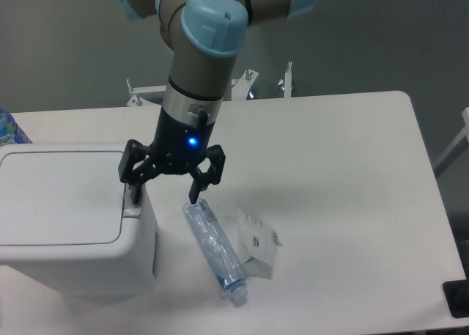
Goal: Open the trash can
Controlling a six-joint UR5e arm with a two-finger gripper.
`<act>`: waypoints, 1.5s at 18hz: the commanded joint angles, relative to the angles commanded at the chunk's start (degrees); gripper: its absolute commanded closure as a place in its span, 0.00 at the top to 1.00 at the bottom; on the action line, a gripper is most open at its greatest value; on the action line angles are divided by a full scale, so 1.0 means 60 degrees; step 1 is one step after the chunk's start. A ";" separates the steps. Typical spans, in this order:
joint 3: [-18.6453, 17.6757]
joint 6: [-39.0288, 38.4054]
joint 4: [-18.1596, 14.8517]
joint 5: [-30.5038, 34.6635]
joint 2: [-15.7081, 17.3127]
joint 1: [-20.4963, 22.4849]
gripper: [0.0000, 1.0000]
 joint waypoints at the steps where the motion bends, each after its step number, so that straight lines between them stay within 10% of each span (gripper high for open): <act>1: 0.0000 0.0000 0.0000 0.0000 0.0000 -0.0015 1.00; 19: 0.0015 0.0015 0.0015 0.0000 -0.0044 -0.0015 1.00; 27: 0.0995 0.0059 0.0059 0.0000 0.0015 0.0364 1.00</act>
